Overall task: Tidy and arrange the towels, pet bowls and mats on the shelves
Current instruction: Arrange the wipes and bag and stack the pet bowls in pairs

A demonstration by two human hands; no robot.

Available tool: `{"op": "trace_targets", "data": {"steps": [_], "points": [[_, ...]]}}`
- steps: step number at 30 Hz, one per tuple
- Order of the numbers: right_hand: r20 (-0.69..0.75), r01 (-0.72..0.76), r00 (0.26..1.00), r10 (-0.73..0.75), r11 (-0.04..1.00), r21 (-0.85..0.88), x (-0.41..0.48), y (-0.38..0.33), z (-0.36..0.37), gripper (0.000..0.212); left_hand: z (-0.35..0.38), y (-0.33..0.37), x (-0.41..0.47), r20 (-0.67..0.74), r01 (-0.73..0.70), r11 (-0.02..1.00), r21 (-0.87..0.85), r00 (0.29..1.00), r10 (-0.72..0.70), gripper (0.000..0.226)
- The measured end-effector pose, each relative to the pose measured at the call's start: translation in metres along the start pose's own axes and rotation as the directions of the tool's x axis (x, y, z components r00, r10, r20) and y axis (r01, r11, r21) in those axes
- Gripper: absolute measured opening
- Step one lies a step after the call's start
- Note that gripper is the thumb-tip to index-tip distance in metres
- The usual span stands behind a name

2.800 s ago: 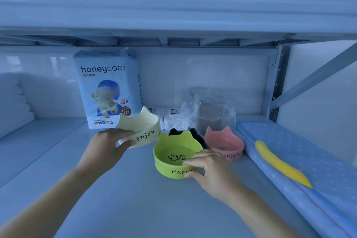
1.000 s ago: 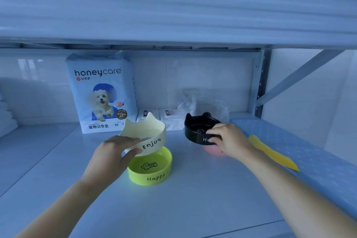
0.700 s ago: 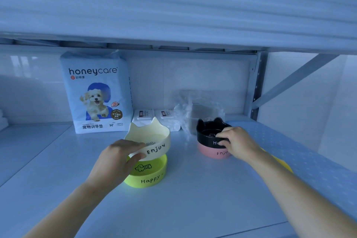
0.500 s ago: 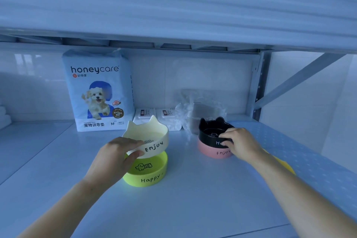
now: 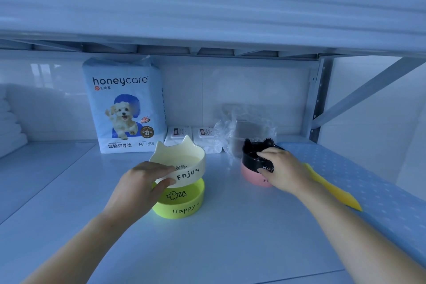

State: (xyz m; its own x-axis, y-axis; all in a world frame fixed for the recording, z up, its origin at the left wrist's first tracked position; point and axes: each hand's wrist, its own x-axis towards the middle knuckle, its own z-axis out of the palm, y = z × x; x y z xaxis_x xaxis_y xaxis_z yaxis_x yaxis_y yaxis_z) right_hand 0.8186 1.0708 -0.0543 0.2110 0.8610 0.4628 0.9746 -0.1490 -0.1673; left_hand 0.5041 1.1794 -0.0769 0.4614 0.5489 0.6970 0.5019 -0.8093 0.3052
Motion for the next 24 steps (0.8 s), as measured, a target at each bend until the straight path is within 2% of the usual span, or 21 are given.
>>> {"op": "trace_targets", "data": {"steps": [4, 8, 14, 18, 21, 24], "points": [[-0.071, 0.129, 0.991, -0.117, 0.976, 0.178, 0.003, -0.036, 0.007, 0.043, -0.007, -0.002, -0.004, 0.0, -0.011, 0.999, 0.035, 1.0, 0.011, 0.021], [-0.063, 0.252, 0.967, -0.245, 0.911, 0.326, 0.006, -0.075, 0.021, 0.044, -0.01, -0.009, -0.011, 0.042, 0.024, 0.997, 0.074, 0.999, -0.028, 0.022], [-0.027, 0.341, 0.932, -0.362, 0.848, 0.406, 0.012, -0.1, 0.035, 0.039, -0.006, -0.002, -0.017, 0.002, -0.04, 0.986, 0.159, 0.999, 0.04, 0.024], [0.004, 0.341, 0.926, -0.377, 0.841, 0.42, 0.01, -0.1, 0.044, 0.025, -0.002, -0.006, -0.025, 0.045, -0.05, 0.976, 0.213, 0.998, 0.042, 0.024], [-0.02, 0.366, 0.915, -0.404, 0.806, 0.465, 0.01, -0.103, 0.05, 0.017, -0.001, -0.006, -0.027, 0.058, -0.047, 0.986, 0.157, 0.998, 0.038, 0.024], [-0.018, 0.353, 0.917, -0.399, 0.789, 0.503, 0.011, -0.105, 0.051, 0.014, -0.004, -0.005, -0.023, 0.069, 0.069, 0.998, 0.014, 0.995, -0.07, 0.03]]}}
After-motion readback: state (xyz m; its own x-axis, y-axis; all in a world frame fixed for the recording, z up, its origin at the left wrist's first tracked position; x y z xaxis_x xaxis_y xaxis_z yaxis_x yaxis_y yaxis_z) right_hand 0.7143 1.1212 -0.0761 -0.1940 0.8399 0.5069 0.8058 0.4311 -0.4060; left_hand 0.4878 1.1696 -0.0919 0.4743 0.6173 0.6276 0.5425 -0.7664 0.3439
